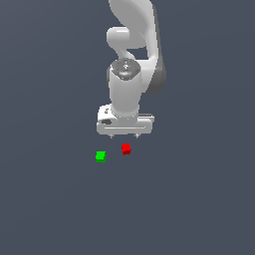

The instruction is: Stack the red cube on top of the green cube.

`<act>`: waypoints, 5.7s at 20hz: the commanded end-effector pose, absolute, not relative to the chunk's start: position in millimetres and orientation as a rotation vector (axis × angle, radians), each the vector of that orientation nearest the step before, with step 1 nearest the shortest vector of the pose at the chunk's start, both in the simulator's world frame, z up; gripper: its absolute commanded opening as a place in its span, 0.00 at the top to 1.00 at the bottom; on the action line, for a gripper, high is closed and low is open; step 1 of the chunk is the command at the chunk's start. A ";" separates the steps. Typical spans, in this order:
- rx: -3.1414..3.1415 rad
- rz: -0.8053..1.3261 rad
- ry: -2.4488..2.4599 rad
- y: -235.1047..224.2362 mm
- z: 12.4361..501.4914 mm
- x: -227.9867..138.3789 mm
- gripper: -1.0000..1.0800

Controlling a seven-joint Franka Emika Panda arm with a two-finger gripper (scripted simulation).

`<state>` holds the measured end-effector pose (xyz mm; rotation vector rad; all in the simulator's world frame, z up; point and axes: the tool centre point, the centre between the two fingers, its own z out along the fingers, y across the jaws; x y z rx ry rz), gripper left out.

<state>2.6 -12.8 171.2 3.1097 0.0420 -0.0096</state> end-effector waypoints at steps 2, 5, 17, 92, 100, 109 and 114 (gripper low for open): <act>3.110 -0.010 0.043 -12.7 171.0 2.5 0.04; 3.111 -0.009 0.055 -12.5 167.0 1.5 0.04; 3.122 -0.003 0.246 -8.3 105.0 -14.9 0.04; 3.122 0.001 0.353 -31.4 107.1 -15.2 1.00; 3.121 0.001 0.353 -91.9 79.7 5.5 1.00; 3.122 0.000 0.353 -129.1 62.5 20.4 1.00; 3.122 0.000 0.353 -130.9 61.8 21.9 0.04</act>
